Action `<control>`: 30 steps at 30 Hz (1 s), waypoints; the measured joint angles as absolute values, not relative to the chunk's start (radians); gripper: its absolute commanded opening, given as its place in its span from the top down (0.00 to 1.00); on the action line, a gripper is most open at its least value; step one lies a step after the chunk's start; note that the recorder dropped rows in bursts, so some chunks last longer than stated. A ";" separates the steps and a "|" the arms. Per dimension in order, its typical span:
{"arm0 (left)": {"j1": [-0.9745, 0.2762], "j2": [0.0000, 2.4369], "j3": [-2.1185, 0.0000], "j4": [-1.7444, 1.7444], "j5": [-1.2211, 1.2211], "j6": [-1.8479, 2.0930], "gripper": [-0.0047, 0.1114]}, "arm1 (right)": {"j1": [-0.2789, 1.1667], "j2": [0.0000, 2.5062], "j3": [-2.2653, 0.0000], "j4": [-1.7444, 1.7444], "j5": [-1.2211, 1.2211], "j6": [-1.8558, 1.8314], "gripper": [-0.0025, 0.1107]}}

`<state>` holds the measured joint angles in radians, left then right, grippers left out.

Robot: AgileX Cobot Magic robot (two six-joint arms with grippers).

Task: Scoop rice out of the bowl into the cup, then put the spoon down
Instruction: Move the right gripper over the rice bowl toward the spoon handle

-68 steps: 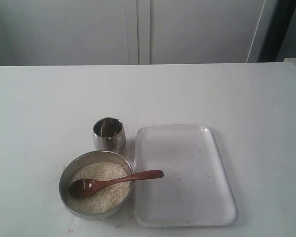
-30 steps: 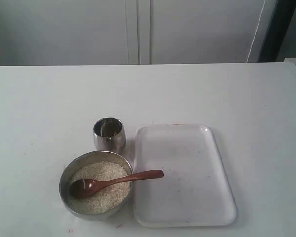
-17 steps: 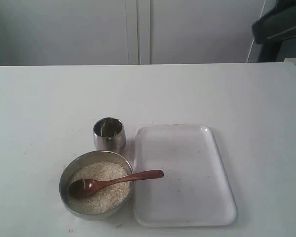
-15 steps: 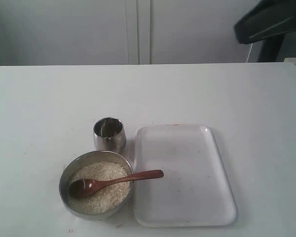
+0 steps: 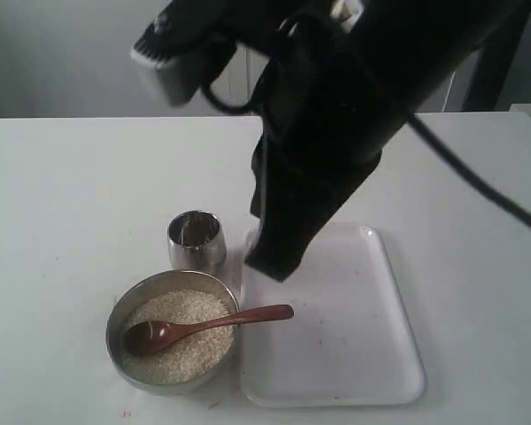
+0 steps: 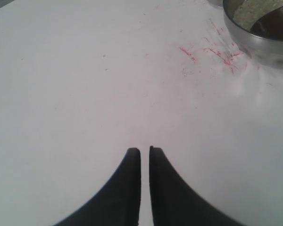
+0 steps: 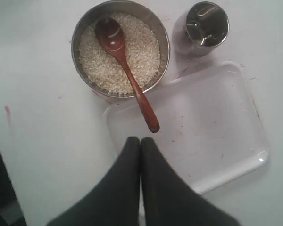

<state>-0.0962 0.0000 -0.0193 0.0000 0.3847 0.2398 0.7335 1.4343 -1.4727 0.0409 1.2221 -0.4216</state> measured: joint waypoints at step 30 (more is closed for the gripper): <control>-0.096 0.000 -0.019 0.000 0.385 0.240 0.84 | 0.775 1.778 -1.473 -0.050 1.218 -0.620 0.69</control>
